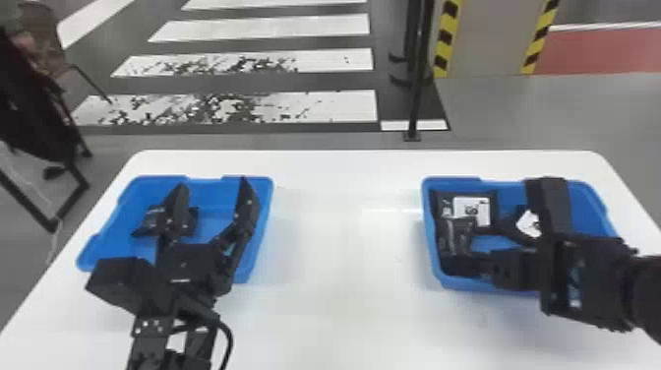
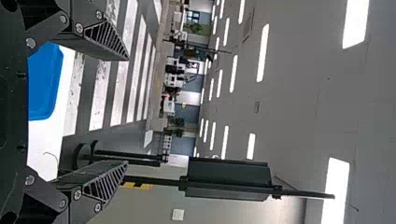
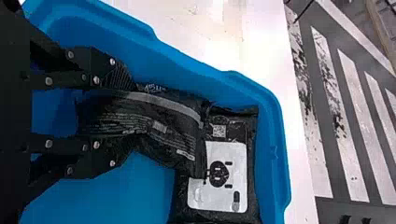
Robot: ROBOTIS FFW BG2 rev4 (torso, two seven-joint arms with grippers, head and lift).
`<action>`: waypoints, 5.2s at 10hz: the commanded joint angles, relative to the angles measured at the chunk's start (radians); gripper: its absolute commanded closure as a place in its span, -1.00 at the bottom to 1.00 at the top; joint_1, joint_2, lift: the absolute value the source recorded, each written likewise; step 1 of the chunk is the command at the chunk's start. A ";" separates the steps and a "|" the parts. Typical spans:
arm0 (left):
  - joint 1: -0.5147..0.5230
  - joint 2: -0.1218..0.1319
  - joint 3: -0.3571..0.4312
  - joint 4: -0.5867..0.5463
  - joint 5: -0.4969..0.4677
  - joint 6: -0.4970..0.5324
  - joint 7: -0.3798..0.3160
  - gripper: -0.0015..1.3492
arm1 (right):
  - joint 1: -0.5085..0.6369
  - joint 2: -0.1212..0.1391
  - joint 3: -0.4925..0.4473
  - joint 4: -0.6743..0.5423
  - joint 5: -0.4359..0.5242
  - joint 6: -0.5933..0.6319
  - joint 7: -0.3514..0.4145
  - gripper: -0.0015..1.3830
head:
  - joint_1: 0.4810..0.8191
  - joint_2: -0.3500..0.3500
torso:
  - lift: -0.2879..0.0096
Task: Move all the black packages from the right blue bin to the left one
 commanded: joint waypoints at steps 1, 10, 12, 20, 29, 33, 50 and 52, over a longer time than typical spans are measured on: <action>0.001 0.000 -0.002 0.002 0.004 -0.007 0.000 -0.56 | 0.026 0.000 -0.005 -0.016 -0.012 -0.058 0.008 0.61 | 0.27 0.29 | -0.24; -0.019 0.018 -0.087 0.000 0.367 -0.037 -0.037 -0.56 | 0.151 0.006 -0.179 -0.126 -0.080 -0.326 0.281 0.61 | 0.27 0.21 | -0.24; -0.043 0.029 -0.127 0.000 0.453 -0.044 -0.060 -0.56 | 0.080 -0.032 -0.041 -0.001 -0.192 -0.456 0.412 0.61 | 0.27 0.22 | -0.24; -0.061 0.048 -0.195 -0.022 0.463 0.037 -0.103 -0.56 | -0.058 -0.077 0.300 0.031 -0.289 -0.505 0.459 0.61 | 0.27 0.62 | -0.24; -0.066 0.038 -0.149 -0.069 0.407 0.216 -0.191 0.79 | -0.090 -0.072 0.332 0.063 -0.313 -0.571 0.453 0.61 | 0.27 0.56 | -0.24; -0.070 0.038 -0.131 -0.084 0.387 0.246 -0.189 0.79 | -0.119 -0.061 0.334 0.117 -0.325 -0.635 0.449 0.57 | 0.27 0.53 | -0.24; -0.115 -0.011 0.036 0.164 0.010 -0.032 -0.042 -0.77 | -0.016 -0.046 -0.043 0.085 0.131 -0.532 0.301 -0.83 | 0.27 0.41 | -0.24; -0.110 -0.002 -0.016 0.155 0.016 -0.034 -0.042 -0.76 | -0.038 -0.046 -0.047 0.139 0.159 -0.507 0.291 -0.83 | 0.27 0.24 | -0.24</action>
